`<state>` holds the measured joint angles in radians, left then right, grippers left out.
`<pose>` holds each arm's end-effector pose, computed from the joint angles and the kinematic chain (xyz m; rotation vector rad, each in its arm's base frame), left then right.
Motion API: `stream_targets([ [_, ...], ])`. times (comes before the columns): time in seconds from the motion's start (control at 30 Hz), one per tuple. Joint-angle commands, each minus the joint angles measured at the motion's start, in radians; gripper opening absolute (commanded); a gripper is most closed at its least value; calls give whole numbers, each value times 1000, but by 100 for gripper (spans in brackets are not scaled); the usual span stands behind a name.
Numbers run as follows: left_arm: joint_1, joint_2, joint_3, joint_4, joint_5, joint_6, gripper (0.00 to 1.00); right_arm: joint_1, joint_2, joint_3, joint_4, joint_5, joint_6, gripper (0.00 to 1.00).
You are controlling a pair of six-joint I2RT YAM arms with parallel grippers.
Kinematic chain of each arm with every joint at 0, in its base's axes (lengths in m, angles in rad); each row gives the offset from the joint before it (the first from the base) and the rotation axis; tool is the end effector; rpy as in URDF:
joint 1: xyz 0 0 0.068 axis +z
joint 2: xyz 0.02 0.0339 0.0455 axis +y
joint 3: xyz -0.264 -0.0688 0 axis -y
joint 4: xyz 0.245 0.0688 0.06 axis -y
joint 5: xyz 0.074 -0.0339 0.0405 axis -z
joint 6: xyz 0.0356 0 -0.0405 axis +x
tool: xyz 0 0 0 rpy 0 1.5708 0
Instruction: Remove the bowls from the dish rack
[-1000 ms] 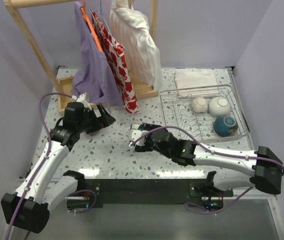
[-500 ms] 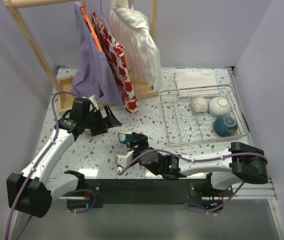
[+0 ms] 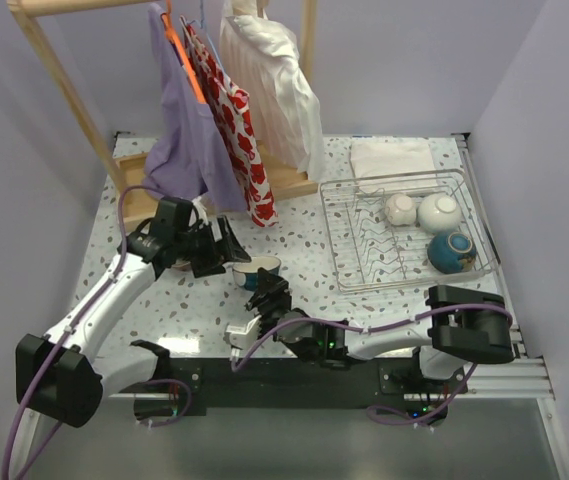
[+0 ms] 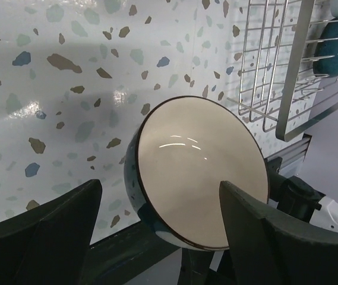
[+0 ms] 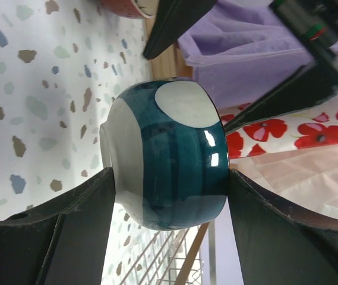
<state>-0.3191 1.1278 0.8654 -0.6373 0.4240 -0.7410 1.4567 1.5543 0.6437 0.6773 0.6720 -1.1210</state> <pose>0.2092 -0.0846 0.2630 -0.3553 2.5955 -0.9457 0.0576 0.3078 0.1972 -1.5050 0.9252 -0.3616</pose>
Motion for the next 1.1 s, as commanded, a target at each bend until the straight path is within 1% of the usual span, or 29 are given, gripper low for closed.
stream_targets([
  [0.0,-28,21,-19,17,32,-26,84,14,-7,2,223,54,-86,0],
  [0.07,-40,33,-20,24,33,-28,82,16,-3,-3,241,54,-102,0],
  [0.2,-55,41,-16,33,36,-29,67,17,-3,-4,242,57,-109,0],
  [0.27,-57,40,-14,33,33,-29,62,18,-3,-6,234,58,-111,0],
  [0.37,-57,35,-12,33,29,-31,52,17,1,-9,231,66,-117,0],
  [0.47,-57,33,-11,34,27,-28,36,19,4,-13,220,74,-115,0],
  [0.5,-55,33,-12,33,24,-28,25,19,4,-15,214,78,-114,0],
  [0.53,-57,32,-11,33,21,-28,19,21,9,-16,203,80,-114,13],
  [0.57,-57,33,-9,33,18,-28,13,21,9,-19,200,81,-112,18],
  [0.6,-55,33,-11,33,13,-29,2,22,10,-19,191,84,-111,22],
  [0.63,-57,32,-8,33,9,-29,0,24,10,-19,170,89,-106,29],
  [0.67,-57,33,-8,34,6,-29,0,27,9,-18,157,93,-103,41],
  [0.73,-57,32,-2,30,-5,-29,0,30,3,-16,110,98,-86,52],
  [0.77,-57,30,1,30,-14,-29,0,33,-2,-15,87,98,-79,65],
  [0.8,-55,29,3,28,-19,-29,0,34,-6,-12,62,97,-59,72],
  [0.83,-57,29,12,28,-25,-28,0,36,-11,-6,13,95,-50,75],
  [0.9,-57,29,20,24,-40,-28,0,40,-26,-3,-42,92,-24,88],
  [0.93,-57,29,32,24,-45,-28,0,42,-33,-1,-62,92,-17,90],
  [0.97,-55,29,37,24,-59,-28,0,42,-42,1,-82,95,-10,96],
  [1.0,-57,27,47,19,-67,-26,0,44,-49,4,-116,95,10,99],
  [1.07,-57,29,58,13,-93,-23,0,44,-74,8,-159,90,36,99],
])
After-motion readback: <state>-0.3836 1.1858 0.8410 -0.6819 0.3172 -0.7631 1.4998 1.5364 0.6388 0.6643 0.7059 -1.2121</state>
